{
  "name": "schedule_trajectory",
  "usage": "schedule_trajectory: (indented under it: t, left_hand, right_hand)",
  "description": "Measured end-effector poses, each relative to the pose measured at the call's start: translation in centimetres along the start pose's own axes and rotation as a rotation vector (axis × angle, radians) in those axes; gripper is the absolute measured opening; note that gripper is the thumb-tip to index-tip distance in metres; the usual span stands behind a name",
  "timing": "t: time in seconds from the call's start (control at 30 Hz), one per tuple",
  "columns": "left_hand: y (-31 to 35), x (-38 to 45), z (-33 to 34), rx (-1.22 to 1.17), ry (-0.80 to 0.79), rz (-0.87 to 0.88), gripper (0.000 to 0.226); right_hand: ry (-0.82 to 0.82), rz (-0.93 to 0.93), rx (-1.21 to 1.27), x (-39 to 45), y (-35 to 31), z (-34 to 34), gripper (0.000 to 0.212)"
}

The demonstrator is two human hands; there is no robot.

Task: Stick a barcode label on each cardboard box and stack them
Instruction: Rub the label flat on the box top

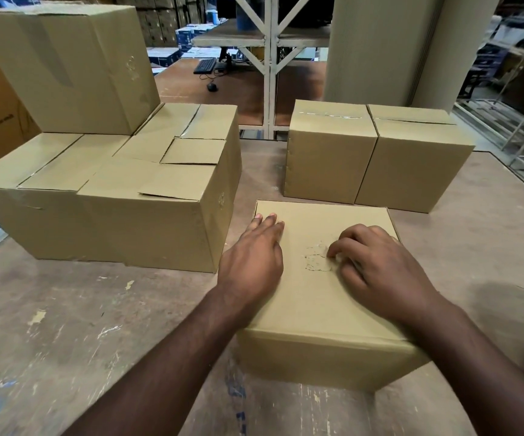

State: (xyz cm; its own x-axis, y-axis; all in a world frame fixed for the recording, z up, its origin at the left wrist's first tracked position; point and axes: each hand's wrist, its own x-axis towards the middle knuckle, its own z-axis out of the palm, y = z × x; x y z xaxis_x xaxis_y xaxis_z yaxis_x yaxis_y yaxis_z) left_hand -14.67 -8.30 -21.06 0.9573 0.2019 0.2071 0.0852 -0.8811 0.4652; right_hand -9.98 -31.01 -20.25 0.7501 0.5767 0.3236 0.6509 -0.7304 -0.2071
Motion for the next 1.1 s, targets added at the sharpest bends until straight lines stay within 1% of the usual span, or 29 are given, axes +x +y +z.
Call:
schedule_trajectory:
  t: [0.17,0.33,0.4,0.5,0.67,0.77,0.83,0.9,0.93,0.97,1.03,1.07,1.1]
  left_hand:
    - [0.2,-0.1,-0.1,0.000,0.004,0.000,0.048]
    - [0.3,-0.1,-0.2,-0.004,-0.002,-0.007,0.049]
    - [0.3,-0.2,-0.2,-0.004,-0.005,-0.008,0.049]
    - [0.3,-0.2,-0.2,0.001,-0.002,-0.011,0.049]
    - [0.2,-0.1,-0.3,-0.010,-0.002,-0.004,0.049]
    - [0.3,-0.1,-0.4,-0.009,-0.002,0.001,0.049]
    - [0.3,-0.2,-0.5,-0.005,-0.001,0.005,0.049]
    - [0.3,-0.3,-0.5,-0.008,0.004,0.008,0.048]
    - [0.3,-0.4,-0.5,-0.012,0.006,0.009,0.048]
    - [0.3,-0.4,-0.5,-0.016,0.008,0.011,0.048]
    - [0.2,-0.3,-0.3,-0.022,0.010,0.010,0.048]
    - [0.1,-0.2,-0.2,-0.024,0.008,0.009,0.048]
    - [0.1,-0.1,-0.2,-0.025,0.006,0.010,0.049]
  right_hand:
    - [0.014,-0.012,0.006,0.0,0.0,0.0,0.029]
    - [0.034,-0.049,-0.031,-0.1,-0.1,-0.2,0.011]
    - [0.023,-0.037,-0.025,-0.2,-0.1,-0.1,0.012]
    - [-0.022,-0.018,-0.051,-0.1,-0.2,-0.1,0.025]
    - [0.021,0.018,-0.053,0.1,-0.3,0.0,0.008]
    - [-0.003,0.013,-0.051,0.0,-0.3,-0.2,0.014]
    - [-0.001,-0.001,-0.039,0.0,-0.6,-0.3,0.014]
    - [0.011,0.029,-0.029,0.0,-0.6,-0.4,0.014]
    - [-0.013,0.066,-0.039,0.0,-0.4,-0.4,0.019]
    - [-0.075,0.112,-0.064,0.0,-0.3,-0.5,0.030]
    - [-0.281,0.153,-0.110,-0.1,-0.3,-0.4,0.059]
    - [-0.374,0.119,-0.119,-0.2,-0.6,-0.5,0.067]
    - [-0.431,0.049,-0.111,-0.4,-1.2,-0.6,0.070]
